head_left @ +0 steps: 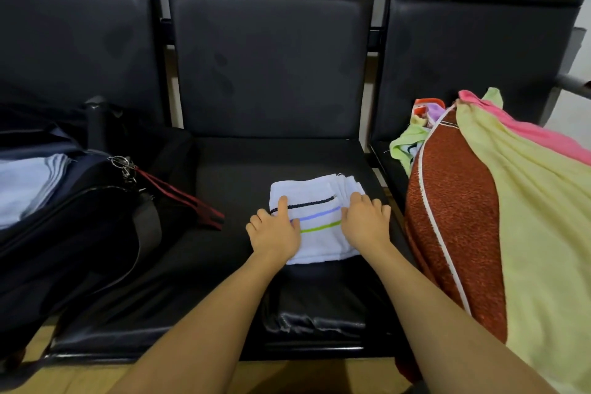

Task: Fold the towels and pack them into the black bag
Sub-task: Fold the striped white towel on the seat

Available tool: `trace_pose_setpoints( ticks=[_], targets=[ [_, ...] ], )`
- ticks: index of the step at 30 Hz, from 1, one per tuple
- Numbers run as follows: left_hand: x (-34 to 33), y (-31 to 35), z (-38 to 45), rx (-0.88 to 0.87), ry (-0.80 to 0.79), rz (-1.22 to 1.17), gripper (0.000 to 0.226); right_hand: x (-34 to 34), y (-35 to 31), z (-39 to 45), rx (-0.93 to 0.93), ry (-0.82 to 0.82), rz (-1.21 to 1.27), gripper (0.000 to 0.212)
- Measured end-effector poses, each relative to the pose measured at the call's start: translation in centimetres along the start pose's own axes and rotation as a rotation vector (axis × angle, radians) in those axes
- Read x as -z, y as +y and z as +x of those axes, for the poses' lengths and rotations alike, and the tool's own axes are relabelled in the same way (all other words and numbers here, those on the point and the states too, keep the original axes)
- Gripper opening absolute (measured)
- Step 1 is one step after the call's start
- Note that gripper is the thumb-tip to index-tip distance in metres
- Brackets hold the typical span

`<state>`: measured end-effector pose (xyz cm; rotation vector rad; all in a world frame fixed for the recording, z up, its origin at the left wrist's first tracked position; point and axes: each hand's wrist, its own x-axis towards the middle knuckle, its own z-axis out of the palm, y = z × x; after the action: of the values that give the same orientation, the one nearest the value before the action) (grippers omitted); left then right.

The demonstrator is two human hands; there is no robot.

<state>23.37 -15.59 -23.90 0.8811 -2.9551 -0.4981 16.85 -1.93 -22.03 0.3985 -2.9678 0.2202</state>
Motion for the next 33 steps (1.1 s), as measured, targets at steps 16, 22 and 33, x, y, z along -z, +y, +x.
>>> trace_pose_setpoints(
  ticks=[16,22,33],
  targets=[
    [-1.1,1.8,0.3,-0.054,-0.043,0.001,0.053,-0.5,0.2,-0.4,-0.144,0.213,0.044,0.024],
    [0.7,-0.2,0.8,-0.055,0.010,-0.113,0.057,-0.6,-0.6,-0.2,-0.200,0.050,-0.114,0.066],
    [1.7,-5.8,0.7,0.006,0.036,0.144,0.050,-1.4,-4.8,-0.3,-0.136,-0.101,-0.019,0.070]
  ],
)
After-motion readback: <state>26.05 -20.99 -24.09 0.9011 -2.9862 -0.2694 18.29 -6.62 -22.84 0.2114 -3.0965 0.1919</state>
